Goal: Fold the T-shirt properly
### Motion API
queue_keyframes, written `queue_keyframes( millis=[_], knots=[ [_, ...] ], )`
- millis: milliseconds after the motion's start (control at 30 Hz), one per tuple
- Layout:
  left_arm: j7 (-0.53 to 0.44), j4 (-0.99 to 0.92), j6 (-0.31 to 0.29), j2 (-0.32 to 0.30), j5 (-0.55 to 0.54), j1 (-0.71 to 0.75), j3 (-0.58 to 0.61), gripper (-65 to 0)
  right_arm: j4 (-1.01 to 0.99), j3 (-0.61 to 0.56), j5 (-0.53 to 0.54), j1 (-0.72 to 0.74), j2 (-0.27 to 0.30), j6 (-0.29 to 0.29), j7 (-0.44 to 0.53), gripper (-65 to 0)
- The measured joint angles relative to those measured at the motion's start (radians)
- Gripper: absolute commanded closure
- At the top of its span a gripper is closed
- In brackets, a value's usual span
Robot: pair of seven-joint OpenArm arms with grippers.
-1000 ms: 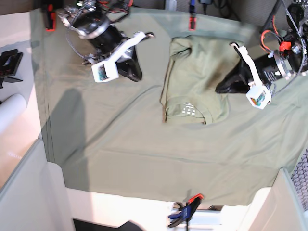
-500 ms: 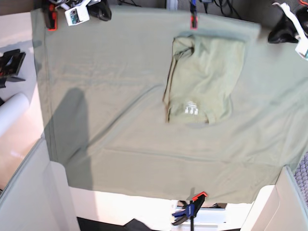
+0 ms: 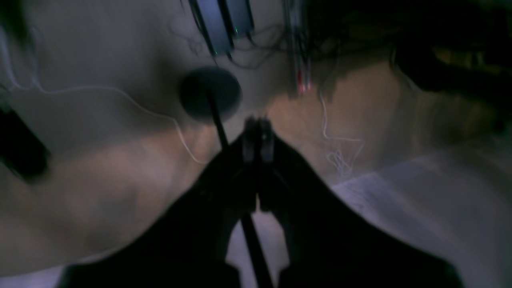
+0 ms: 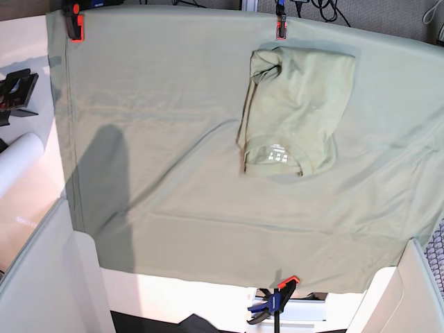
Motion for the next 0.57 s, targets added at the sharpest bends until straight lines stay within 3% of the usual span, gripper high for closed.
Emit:
queue_keyframes(
  millis=[67, 167, 267, 433, 567],
  knots=[
    [0.000, -0.109, 0.031, -0.014, 0.042, -0.053, 0.103, 0.0, -0.090, -0.002, 0.002, 0.012, 0.000, 0.000, -0.010, 0.0],
    [0.001, -0.290, 0.143, -0.039, 0.122, -0.202, 0.282, 0.0, -0.246, -0.013, -0.009, 0.065, 0.000, -0.002, -0.071, 0.0],
    [-0.012, -0.504, 0.209, -0.039, 0.167, -0.386, 0.474, 0.0, -0.423, -0.039, -0.056, 0.144, 0.000, -0.021, -0.119, 0.0],
    [0.008, -0.883, 0.278, 0.019, 0.225, -0.673, 0.784, 0.0, -0.724, -0.067, -0.140, 0.330, -0.005, -0.064, -0.224, 0.0],
    [-0.022, -1.043, 0.292, 0.083, 0.232, -0.814, 0.864, 0.0, -0.871, -0.067, -0.162, 0.459, 0.000, -0.070, -0.210, 0.0]
  ],
)
